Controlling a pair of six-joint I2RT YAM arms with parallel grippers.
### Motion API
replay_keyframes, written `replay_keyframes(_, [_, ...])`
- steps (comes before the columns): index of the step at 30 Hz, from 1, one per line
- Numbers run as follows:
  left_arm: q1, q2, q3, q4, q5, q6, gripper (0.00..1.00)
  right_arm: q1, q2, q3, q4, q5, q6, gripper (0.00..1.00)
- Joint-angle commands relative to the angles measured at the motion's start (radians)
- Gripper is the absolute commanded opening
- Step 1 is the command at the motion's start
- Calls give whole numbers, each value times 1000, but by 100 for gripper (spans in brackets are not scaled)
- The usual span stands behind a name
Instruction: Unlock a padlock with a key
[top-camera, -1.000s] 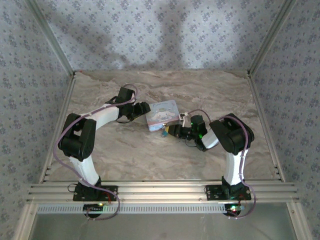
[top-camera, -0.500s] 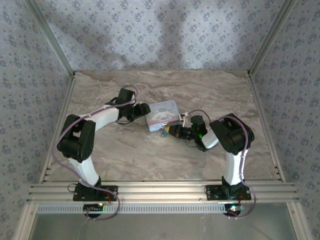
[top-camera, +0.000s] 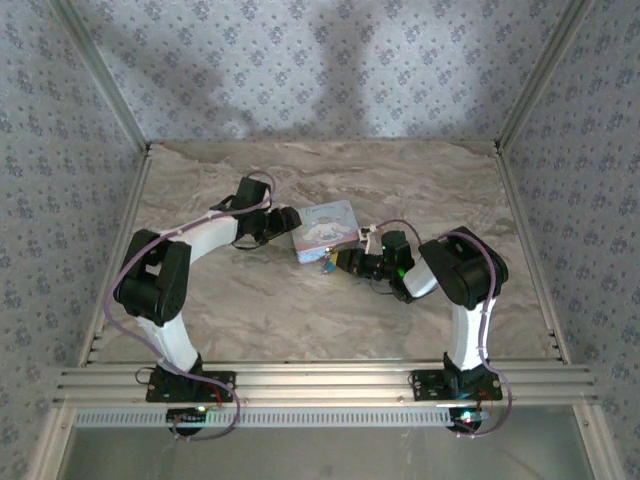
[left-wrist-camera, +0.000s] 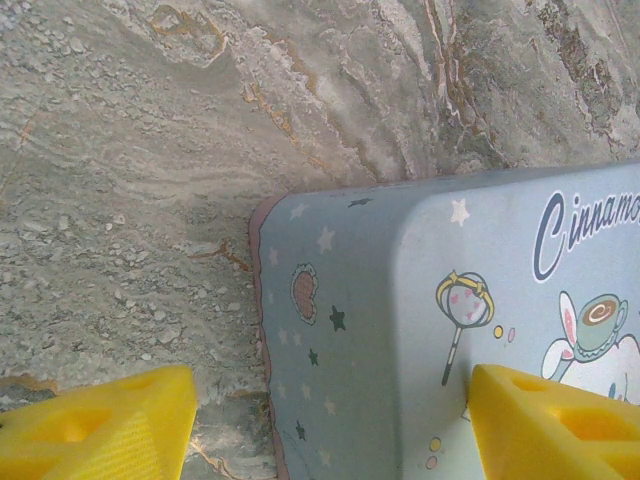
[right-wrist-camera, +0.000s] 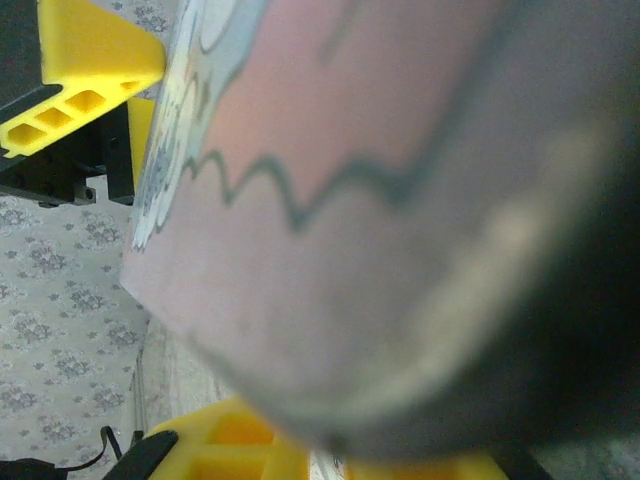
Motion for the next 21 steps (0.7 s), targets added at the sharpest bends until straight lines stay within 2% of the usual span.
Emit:
replay_keyframes(1, [-13,-7,-25,-67,-18,-2,71,6,21,11,33,0,12,18])
replay_keyframes(16, [-17,-8,-25,-66,-19,-4,71,22,61,50,44,22,21,20])
replay_keyframes(21, [-17,-7,-27,-64,-21,-4,71,31,73,55,51,29,28,16])
